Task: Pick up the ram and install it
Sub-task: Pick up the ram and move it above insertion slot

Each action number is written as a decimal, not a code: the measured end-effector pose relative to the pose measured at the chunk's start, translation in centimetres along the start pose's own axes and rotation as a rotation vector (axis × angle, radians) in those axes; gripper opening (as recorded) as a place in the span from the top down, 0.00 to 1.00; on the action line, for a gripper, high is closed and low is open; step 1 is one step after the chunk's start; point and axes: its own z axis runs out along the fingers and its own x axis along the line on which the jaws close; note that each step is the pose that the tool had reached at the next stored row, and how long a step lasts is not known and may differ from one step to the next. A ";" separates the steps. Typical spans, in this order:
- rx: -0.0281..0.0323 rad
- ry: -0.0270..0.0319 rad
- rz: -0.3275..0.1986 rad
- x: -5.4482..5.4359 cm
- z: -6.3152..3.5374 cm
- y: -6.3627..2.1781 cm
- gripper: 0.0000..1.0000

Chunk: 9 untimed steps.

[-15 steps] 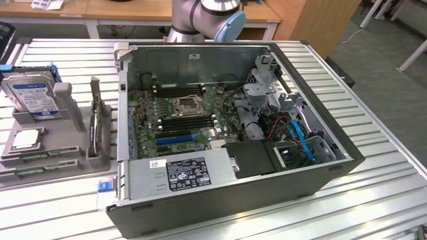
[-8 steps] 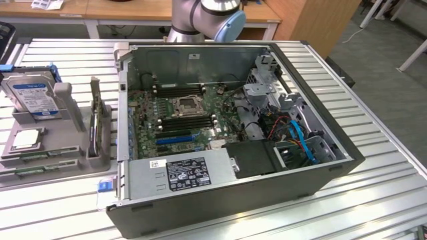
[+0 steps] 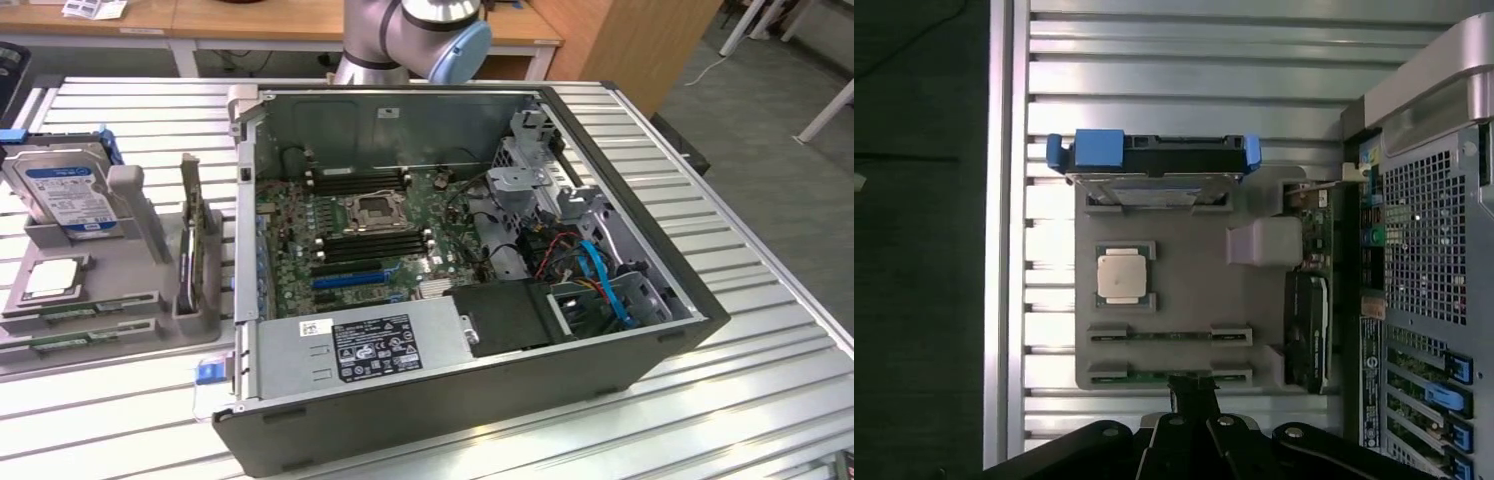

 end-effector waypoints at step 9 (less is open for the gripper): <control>-0.0030 0.0056 -0.132 0.0 0.00 0.00 0.90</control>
